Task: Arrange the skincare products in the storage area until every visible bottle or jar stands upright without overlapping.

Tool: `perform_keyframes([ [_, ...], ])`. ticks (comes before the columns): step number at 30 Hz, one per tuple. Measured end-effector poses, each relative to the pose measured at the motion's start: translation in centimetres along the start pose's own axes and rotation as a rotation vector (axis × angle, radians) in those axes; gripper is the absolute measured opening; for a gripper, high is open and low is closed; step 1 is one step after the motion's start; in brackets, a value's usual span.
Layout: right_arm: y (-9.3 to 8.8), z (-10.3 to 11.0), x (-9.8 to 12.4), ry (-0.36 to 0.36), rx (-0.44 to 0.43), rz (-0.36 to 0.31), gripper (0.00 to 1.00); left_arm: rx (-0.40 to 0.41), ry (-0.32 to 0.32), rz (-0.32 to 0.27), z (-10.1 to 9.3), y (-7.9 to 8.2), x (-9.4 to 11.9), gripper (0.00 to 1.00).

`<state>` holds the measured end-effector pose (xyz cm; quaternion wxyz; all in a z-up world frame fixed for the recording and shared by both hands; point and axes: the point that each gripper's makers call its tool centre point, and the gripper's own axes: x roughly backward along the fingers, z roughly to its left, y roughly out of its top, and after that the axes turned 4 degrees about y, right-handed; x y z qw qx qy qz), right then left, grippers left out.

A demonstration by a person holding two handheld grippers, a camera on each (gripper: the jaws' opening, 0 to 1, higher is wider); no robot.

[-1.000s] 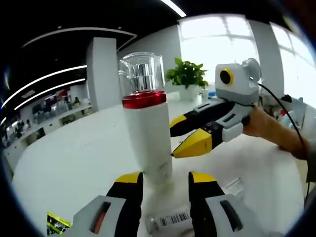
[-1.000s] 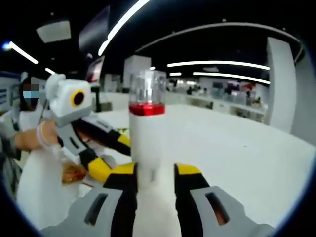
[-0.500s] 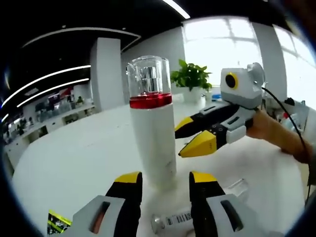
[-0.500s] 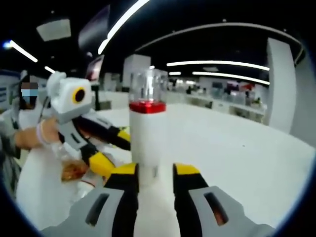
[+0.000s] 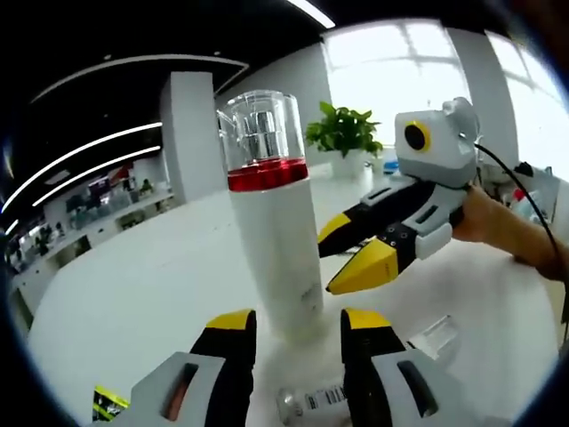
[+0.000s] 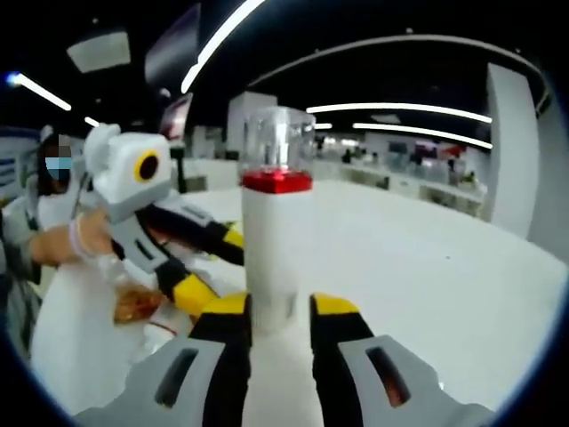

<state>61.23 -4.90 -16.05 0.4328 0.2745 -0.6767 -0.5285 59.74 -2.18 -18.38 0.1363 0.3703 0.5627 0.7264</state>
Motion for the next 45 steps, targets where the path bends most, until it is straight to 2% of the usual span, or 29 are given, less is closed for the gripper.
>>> perform_keyframes([
  [8,-0.2,0.1,-0.3,0.006,0.004,0.009,0.22,0.02,0.014,-0.004,0.5,0.0,0.0,0.37],
  [13,-0.3,0.3,-0.4,0.009,0.001,0.009,0.21,0.009,0.039,-0.003,1.0,0.0,0.0,0.32],
  [18,0.5,0.7,-0.5,0.015,-0.047,-0.04,0.22,0.013,0.057,-0.001,1.4,0.0,0.1,0.29],
  [22,0.8,0.8,-0.6,0.005,-0.053,-0.053,0.25,0.023,0.049,-0.015,1.4,0.3,0.4,0.29],
  [27,0.3,0.5,-1.0,-0.03,-0.089,-0.053,0.28,0.025,0.041,-0.022,1.5,0.7,0.8,0.29],
  [31,-0.3,0.0,-1.5,-0.066,-0.119,-0.045,0.39,0.008,0.016,0.018,1.4,0.4,2.0,0.3],
  [34,-0.5,-0.2,-1.7,-0.084,-0.155,-0.038,0.48,-0.054,0.073,0.057,2.7,0.2,3.5,0.32],
  [36,-0.3,-0.6,-1.8,-0.107,-0.176,-0.051,0.48,-0.116,0.113,0.093,3.7,-0.2,4.5,0.33],
  [38,-0.1,-0.8,-2.0,-0.121,-0.191,-0.058,0.48,-0.137,0.167,0.103,5.0,-0.3,5.3,0.37],
  [41,0.2,-0.8,-2.6,-0.13,-0.204,-0.066,0.47,-0.1,0.243,0.062,7.2,0.2,6.3,0.37],
  [45,-0.3,0.0,-3.6,-0.12,-0.175,-0.026,0.47,-0.012,0.234,0.039,8.3,-0.2,6.2,0.37],
])
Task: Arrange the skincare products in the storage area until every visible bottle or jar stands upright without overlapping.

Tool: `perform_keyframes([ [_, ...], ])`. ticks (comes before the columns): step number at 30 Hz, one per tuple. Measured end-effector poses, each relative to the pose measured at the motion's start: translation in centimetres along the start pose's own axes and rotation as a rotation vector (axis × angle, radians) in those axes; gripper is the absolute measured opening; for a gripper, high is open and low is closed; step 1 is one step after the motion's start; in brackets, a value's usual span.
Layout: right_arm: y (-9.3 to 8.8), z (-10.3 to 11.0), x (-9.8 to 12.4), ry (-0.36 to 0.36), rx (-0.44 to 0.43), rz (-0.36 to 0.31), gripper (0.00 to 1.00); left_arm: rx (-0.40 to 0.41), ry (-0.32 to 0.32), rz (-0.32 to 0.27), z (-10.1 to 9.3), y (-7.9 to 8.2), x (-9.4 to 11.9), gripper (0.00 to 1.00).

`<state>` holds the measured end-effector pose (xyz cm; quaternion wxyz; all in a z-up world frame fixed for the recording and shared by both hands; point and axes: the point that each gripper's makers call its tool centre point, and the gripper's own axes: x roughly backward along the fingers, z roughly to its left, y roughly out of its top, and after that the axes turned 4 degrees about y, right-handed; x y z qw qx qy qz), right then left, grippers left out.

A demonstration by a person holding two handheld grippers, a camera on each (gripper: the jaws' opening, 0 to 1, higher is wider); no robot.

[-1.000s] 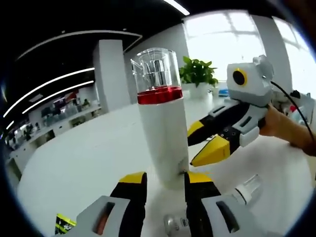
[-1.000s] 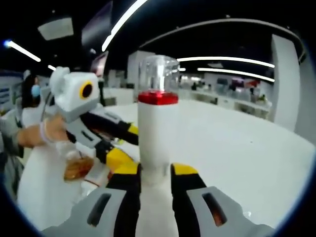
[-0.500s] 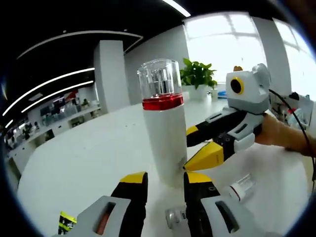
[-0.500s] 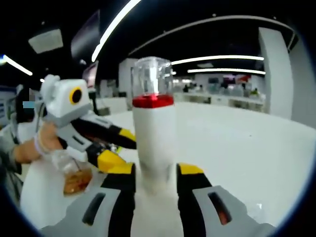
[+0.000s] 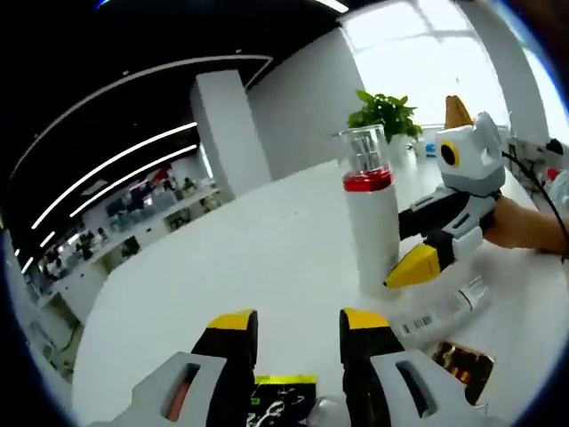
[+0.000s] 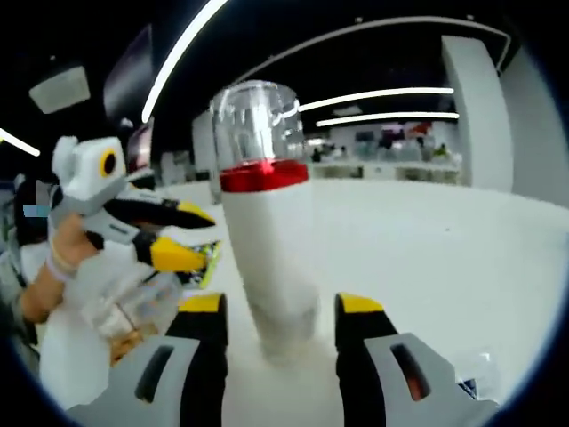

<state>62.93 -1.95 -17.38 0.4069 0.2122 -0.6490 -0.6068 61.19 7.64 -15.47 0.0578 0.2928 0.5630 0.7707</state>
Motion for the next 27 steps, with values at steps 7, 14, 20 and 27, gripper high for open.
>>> perform_keyframes([
  [7,-0.4,0.0,-1.0,-0.054,0.03,0.025,0.4,0.076,-0.038,0.019,0.0,-1.1,-0.9,0.36],
  [14,-0.1,-1.0,-1.0,-0.139,0.021,0.051,0.31,0.105,-0.032,0.015,0.1,-1.2,-1.0,0.36],
  [20,0.1,-1.8,-1.3,-0.13,0.026,0.046,0.31,0.101,-0.035,0.008,-0.2,-0.9,-1.0,0.36],
  [27,0.0,-2.6,-0.9,-0.108,0.036,0.06,0.31,0.097,-0.039,0.0,-0.4,-0.7,-1.0,0.36],
])
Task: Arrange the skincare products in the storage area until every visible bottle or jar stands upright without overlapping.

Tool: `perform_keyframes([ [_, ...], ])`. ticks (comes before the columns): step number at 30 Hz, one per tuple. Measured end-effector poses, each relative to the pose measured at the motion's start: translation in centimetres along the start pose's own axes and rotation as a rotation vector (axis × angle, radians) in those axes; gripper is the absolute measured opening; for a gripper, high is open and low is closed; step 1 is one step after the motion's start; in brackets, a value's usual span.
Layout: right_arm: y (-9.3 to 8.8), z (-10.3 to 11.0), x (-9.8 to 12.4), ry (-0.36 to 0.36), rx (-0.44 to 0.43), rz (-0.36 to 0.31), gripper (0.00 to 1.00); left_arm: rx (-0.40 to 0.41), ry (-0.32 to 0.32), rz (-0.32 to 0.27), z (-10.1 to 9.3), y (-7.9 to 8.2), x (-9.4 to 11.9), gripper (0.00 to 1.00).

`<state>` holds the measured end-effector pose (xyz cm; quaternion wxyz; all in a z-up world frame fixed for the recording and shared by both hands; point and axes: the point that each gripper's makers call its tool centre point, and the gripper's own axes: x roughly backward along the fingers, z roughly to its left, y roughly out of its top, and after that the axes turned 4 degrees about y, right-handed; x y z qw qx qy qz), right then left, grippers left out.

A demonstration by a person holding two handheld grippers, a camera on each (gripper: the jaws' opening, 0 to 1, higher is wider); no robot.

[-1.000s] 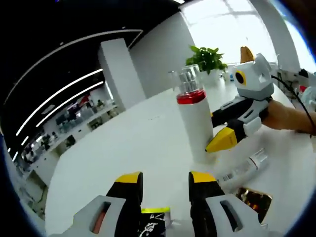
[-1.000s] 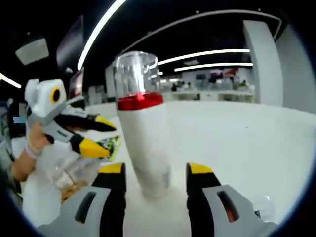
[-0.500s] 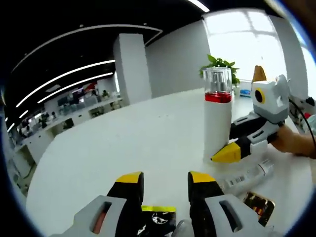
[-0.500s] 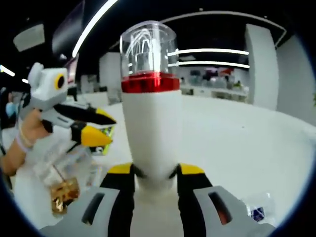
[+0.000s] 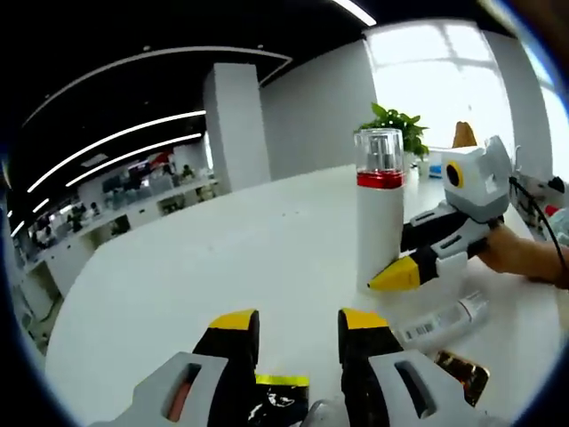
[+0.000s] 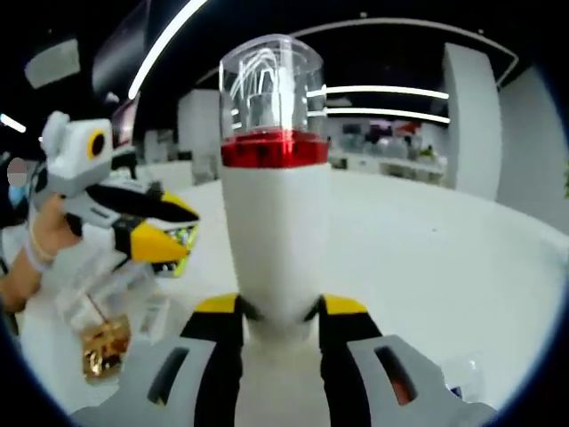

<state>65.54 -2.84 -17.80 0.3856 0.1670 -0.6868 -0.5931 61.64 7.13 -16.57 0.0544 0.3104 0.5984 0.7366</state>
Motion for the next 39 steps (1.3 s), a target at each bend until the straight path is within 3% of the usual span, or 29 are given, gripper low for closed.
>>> perform_keyframes([
  [23,-0.1,-5.4,-0.3,-0.004,0.037,-0.019,0.31,-0.005,-0.006,0.01,-0.3,-0.5,-0.2,0.36],
  [31,-0.2,-5.1,-0.4,0.003,0.005,-0.023,0.32,0.019,-0.006,0.005,0.3,-0.3,-0.3,0.36],
  [33,-0.2,-4.8,-0.5,0.017,-0.008,-0.024,0.42,0.024,-0.009,0.001,0.3,-0.2,-0.2,0.37],
  [34,0.2,-4.5,-0.5,0.024,-0.029,-0.048,0.54,0.026,-0.016,-0.006,0.2,0.0,-0.2,0.38],
  [36,1.7,-4.2,-0.1,0.031,-0.053,-0.114,0.68,0.07,-0.041,-0.034,-0.2,0.6,0.0,0.43],
  [39,3.6,-3.3,1.4,0.058,-0.067,-0.16,0.7,0.109,-0.059,-0.085,0.0,1.7,0.4,0.55],
])
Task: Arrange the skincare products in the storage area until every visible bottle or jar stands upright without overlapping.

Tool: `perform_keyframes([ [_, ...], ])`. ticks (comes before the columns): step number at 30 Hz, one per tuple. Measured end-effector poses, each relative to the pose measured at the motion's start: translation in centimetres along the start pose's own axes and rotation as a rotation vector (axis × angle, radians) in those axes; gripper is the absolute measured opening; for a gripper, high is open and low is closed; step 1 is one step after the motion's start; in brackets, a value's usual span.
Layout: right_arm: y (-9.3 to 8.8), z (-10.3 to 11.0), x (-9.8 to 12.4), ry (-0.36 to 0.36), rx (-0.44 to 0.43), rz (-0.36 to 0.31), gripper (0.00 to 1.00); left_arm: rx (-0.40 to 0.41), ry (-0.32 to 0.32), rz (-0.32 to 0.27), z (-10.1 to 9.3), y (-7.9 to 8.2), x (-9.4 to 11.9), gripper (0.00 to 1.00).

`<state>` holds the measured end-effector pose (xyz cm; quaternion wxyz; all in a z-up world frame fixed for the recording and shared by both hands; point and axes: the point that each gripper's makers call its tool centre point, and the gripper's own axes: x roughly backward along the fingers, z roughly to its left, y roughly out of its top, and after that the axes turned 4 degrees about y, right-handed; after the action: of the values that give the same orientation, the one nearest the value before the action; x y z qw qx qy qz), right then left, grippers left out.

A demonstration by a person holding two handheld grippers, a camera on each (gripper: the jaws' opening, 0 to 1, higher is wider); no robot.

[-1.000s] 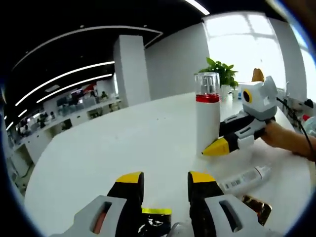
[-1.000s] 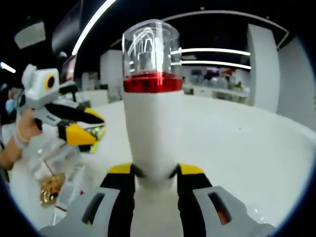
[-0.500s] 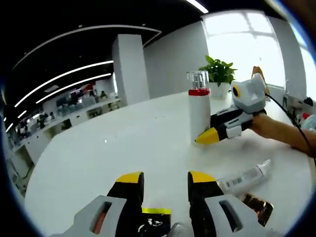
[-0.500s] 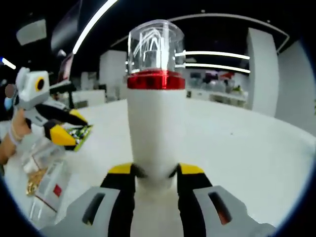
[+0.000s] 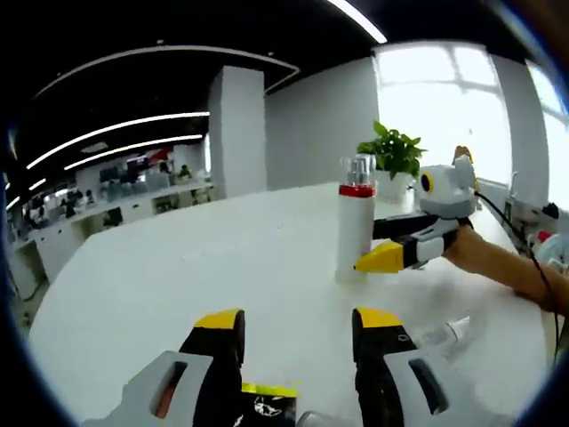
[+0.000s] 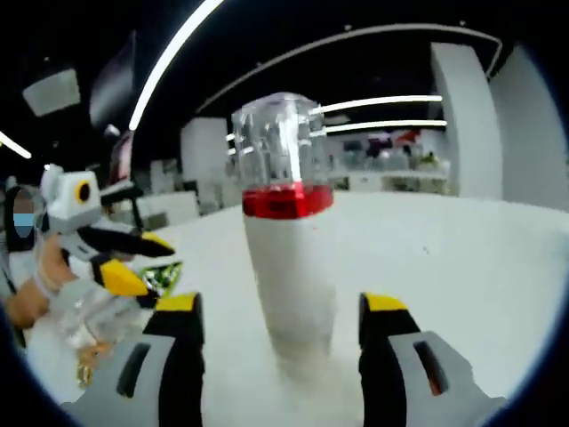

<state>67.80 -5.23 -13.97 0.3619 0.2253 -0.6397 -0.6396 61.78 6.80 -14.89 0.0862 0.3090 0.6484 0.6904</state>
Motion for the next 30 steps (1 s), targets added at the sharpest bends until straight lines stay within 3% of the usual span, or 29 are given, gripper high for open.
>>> perform_keyframes([
  [4,2.3,0.8,1.5,0.005,0.009,-0.074,0.83,-0.017,0.027,-0.05,0.5,1.0,0.4,0.71],
  [7,4.6,0.3,3.3,-0.058,0.012,-0.183,0.97,-0.017,0.072,-0.103,1.2,2.0,0.7,0.86],
  [9,5.0,0.5,4.2,-0.061,0.01,-0.198,1.0,-0.016,0.089,-0.134,1.5,2.6,1.0,0.99],
  [11,5.7,0.4,5.0,-0.076,0.015,-0.234,1.0,-0.019,0.101,-0.165,1.8,3.4,1.6,1.0],
  [16,6.6,1.8,5.0,-0.044,0.079,-0.25,1.0,-0.019,0.141,-0.219,3.0,4.9,3.3,1.0],
  [21,6.2,6.8,3.9,0.057,0.242,-0.217,0.96,-0.014,0.251,-0.343,6.4,8.1,5.9,0.99],
  [23,6.1,9.7,3.2,0.054,0.312,-0.225,0.97,0.065,0.312,-0.444,8.3,9.1,7.4,0.99],
  [25,5.8,13.2,2.6,0.1,0.39,-0.233,0.96,0.123,0.339,-0.498,9.5,9.3,8.1,0.96],
  [28,4.5,19.0,1.4,0.222,0.389,-0.225,0.97,0.132,0.429,-0.491,12.0,8.5,8.5,0.93],
  [30,2.3,23.3,0.2,0.322,0.347,-0.158,0.98,0.091,0.508,-0.452,13.7,7.7,8.7,0.93],
])
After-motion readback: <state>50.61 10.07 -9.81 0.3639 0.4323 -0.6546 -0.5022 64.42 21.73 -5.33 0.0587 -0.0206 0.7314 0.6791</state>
